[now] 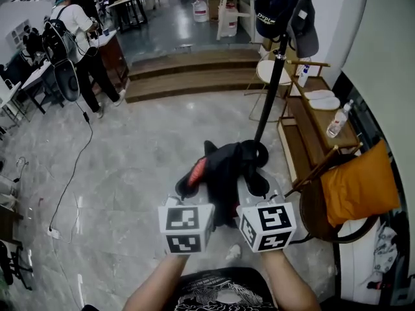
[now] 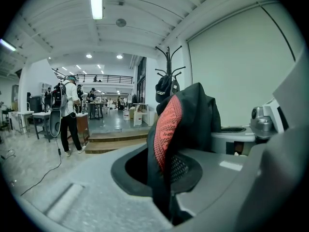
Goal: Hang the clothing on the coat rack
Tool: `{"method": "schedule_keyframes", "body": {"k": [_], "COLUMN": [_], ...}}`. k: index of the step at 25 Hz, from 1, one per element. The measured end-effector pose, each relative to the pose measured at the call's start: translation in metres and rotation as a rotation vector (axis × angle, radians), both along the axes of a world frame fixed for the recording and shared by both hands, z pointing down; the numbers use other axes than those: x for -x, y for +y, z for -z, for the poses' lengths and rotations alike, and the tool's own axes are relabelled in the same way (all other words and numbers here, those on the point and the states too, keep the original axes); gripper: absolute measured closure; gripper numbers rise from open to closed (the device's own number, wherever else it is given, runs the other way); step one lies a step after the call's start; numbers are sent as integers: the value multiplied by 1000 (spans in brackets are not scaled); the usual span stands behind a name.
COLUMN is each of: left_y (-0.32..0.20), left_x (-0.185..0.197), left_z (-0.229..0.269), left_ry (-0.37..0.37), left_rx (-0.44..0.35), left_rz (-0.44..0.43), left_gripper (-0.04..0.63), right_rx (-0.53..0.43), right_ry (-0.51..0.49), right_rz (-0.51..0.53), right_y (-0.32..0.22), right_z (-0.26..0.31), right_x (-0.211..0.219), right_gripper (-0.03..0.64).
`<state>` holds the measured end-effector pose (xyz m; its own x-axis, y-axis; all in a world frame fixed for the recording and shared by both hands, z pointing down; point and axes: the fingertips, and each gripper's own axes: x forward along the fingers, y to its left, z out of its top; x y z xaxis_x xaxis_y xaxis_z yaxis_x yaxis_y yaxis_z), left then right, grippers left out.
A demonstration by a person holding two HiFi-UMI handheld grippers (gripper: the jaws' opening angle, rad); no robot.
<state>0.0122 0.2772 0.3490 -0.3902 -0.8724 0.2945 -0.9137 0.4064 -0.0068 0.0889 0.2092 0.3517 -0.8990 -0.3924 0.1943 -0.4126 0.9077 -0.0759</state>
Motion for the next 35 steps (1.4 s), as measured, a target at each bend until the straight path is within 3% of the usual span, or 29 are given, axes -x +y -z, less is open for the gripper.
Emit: {"method": "schedule_keyframes", "body": {"k": [13, 24, 35], "left_y": [-96, -144, -181], "left_x": [-32, -50, -37], "left_z": [-5, -9, -10], "left_ry": [-15, -26, -29], "left_rx": [32, 52, 47], "left_rz": [-1, -37, -57], "left_gripper": [568, 568, 568], "right_rx": [26, 43, 37], "right_ry": [-21, -35, -37], "right_rz": [5, -16, -34], "right_y": [-97, -141, -175], "right_z": [-5, -10, -11], "right_x": [-27, -46, -35], "right_gripper": [592, 592, 592]}}
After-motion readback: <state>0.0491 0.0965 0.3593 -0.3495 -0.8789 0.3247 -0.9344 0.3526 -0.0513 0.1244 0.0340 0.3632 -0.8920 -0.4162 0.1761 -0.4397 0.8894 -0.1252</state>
